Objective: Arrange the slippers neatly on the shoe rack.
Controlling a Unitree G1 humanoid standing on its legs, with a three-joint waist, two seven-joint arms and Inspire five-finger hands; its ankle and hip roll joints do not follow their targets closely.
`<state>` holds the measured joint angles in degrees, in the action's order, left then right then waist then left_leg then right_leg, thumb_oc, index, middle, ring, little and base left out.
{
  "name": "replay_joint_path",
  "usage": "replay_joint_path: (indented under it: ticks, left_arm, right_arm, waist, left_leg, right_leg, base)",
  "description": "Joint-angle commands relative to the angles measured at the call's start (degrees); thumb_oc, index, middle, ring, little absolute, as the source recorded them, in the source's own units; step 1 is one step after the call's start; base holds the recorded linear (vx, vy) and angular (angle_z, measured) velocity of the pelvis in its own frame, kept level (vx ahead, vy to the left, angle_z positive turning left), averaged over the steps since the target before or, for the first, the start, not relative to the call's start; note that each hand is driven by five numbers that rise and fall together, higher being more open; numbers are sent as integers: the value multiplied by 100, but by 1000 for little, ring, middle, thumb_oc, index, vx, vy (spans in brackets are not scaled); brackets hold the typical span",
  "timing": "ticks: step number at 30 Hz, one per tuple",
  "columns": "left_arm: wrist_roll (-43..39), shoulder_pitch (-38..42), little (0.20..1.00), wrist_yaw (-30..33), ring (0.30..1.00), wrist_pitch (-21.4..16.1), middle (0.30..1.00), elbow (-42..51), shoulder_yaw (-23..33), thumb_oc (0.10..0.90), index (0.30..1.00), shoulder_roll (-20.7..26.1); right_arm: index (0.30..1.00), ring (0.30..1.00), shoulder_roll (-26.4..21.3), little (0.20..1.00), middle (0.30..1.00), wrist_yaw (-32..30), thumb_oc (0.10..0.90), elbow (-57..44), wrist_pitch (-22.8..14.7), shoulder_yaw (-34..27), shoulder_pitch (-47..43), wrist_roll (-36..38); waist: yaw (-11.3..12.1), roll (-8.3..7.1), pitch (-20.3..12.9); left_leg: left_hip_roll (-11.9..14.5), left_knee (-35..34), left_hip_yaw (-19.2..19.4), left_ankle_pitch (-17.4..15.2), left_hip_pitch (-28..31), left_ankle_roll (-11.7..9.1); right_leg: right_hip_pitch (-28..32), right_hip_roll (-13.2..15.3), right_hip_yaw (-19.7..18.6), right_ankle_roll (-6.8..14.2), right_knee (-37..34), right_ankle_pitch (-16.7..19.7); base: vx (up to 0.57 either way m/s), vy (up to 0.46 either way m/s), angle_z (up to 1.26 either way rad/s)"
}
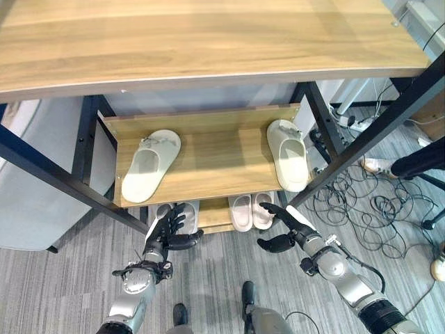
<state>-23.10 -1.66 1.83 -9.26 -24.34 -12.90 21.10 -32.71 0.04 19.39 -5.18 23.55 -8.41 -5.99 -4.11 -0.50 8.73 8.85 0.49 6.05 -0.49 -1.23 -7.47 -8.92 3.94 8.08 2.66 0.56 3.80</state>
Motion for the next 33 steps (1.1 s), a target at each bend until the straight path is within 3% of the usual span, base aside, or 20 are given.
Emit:
replay_joint_path:
  ticks: [1, 2, 4, 7, 11, 16, 26, 31, 32, 33]
  left_arm:
    - [244, 129, 900, -17, 900, -333, 900, 459, 18, 800, 900, 131]
    - [330, -124, 900, -95, 900, -502, 900, 544, 81, 800, 900, 234]
    - [240, -405, 900, -34, 900, -426, 900, 668, 192, 800, 900, 255]
    - [174, -814, 900, -433, 900, -393, 900, 971, 261, 800, 900, 301]
    - [325, -529, 900, -238, 900, -306, 900, 1068, 115, 800, 900, 175]
    - [639, -1218, 900, -320, 900, -330, 900, 1393, 247, 800, 900, 293]
    - [553, -734, 900, -272, 900, -364, 900, 1498, 63, 800, 900, 168]
    - [820, -422, 900, -21, 900, -516, 900, 1760, 122, 800, 900, 318]
    - [874, -625, 900, -50, 900, -590, 900, 2559, 431, 800, 900, 548]
    - [934, -658, 900, -170, 900, -550, 900, 2478, 393, 800, 900, 596]
  right_arm:
    - [900, 900, 22, 900, 900, -100, 800, -64, -359, -283, 121, -225]
    - [900, 900, 24, 900, 900, -253, 800, 207, -364, -330, 157, -287]
    - [900, 900, -12, 900, 900, -195, 800, 210, -361, -474, 283, -208]
    - [900, 900, 13, 900, 900, -184, 800, 537, -395, -560, 434, -281]
    - [900, 900, 72, 900, 900, -234, 800, 697, -342, -445, 521, -538]
    - [900, 900, 150, 900, 900, -339, 800, 1187, -331, -522, 674, -578]
    - [900, 900, 706, 900, 900, -639, 800, 3212, -98, -198, 599, -982]
    - [900, 900, 838, 900, 900, -704, 800, 3659, -53, -199, 627, -958]
    - [900, 900, 840, 900, 900, -725, 800, 3778, -55, -298, 697, -929]
    - [900, 900, 864, 900, 900, -627, 800, 3790, -47, -332, 663, -893]
  waist:
    - [115, -250, -505]
    - [194, -243, -512]
    - [241, -236, -524]
    - [279, -231, -554]
    - [228, -214, -605]
    - [377, -184, -604]
    - [381, -172, -609]
    - [335, -149, -604]
    - [412, -110, -587]
    - [386, -116, -597]
  left_leg:
    - [-350, -421, 54, 530, -170, 231]
    - [-375, -463, -2, 532, -134, 238]
    - [-387, -495, -41, 593, -92, 227]
    - [-377, -546, -69, 579, -70, 208]
    - [-383, -549, -21, 503, 6, 191]
    - [-376, -549, -57, 459, 50, 196]
    - [-336, -549, -34, 394, 286, 178]
    - [-308, -544, -1, 369, 375, 161]
    - [-302, -536, -25, 362, 398, 154]
    - [-303, -543, -25, 387, 373, 153]
  right_leg:
    - [469, 46, 177, 415, -198, -221]
    - [553, 32, 193, 410, -249, -229]
    - [643, 24, 235, 415, -327, -209]
    - [725, 18, 257, 429, -458, -182]
    - [806, 17, 223, 434, -553, -212]
    - [849, 22, 263, 446, -556, -271]
    - [1091, -21, 252, 409, -556, -405]
    - [1144, -41, 252, 396, -556, -448]
    - [1191, -44, 276, 398, -556, -473]
    - [1153, -35, 278, 398, -556, -444]
  base:
    - [61, -6, 2]
    - [44, -33, 4]
    - [-2, -22, 2]
    - [-14, -37, 5]
    - [-4, -14, 4]
    - [-18, -17, 2]
    - [2, -21, 2]
    - [5, -8, 0]
    - [0, 0, 0]
    - [0, 0, 0]
